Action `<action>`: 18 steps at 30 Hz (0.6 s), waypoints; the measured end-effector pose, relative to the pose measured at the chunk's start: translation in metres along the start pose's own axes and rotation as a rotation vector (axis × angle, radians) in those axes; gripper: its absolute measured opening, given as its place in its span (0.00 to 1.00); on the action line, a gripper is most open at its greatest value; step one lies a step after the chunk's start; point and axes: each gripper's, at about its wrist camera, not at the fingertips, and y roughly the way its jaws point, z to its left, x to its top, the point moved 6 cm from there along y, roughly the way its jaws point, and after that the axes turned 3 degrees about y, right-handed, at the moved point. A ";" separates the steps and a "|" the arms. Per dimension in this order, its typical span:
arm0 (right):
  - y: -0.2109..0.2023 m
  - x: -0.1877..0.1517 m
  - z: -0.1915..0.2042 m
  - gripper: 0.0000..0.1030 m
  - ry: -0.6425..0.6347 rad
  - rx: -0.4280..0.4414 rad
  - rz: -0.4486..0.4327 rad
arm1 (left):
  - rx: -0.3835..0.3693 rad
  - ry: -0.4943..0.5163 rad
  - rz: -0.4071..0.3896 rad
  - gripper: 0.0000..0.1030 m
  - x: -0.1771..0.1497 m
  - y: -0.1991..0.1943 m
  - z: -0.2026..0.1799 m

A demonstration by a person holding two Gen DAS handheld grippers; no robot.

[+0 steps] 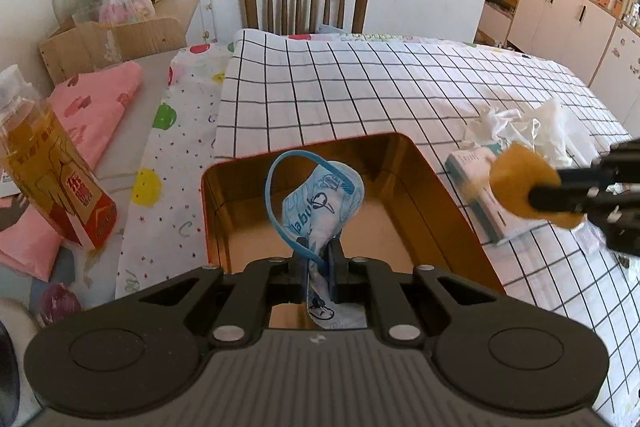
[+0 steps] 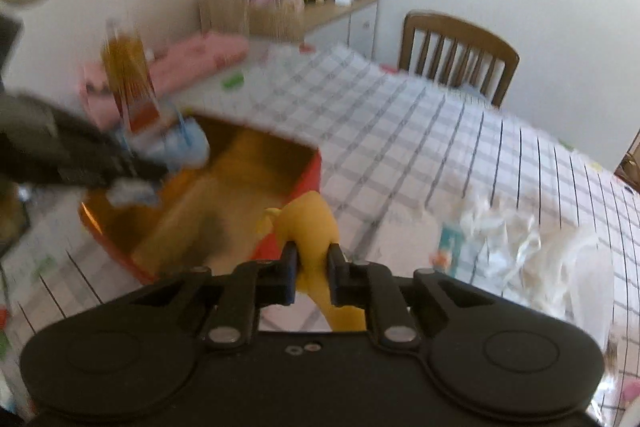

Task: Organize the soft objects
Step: 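Carry the packet and duck into the red tin box and release both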

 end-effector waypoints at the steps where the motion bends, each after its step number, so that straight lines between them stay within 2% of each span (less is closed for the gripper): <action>1: 0.000 0.006 0.002 0.14 0.012 0.012 -0.007 | 0.003 0.001 -0.001 0.09 0.003 0.001 0.001; 4: 0.009 0.023 0.012 0.14 0.044 0.059 -0.011 | 0.014 0.009 0.008 0.09 0.009 0.007 0.004; 8: 0.031 0.031 0.031 0.15 0.031 0.085 0.013 | 0.017 0.004 0.037 0.09 0.012 0.019 0.009; 15: 0.073 0.021 0.050 0.15 0.023 0.090 0.103 | 0.015 0.017 0.109 0.09 0.012 0.047 0.014; 18: 0.082 0.015 0.054 0.16 0.012 0.086 0.131 | -0.011 0.002 0.150 0.09 0.009 0.057 0.015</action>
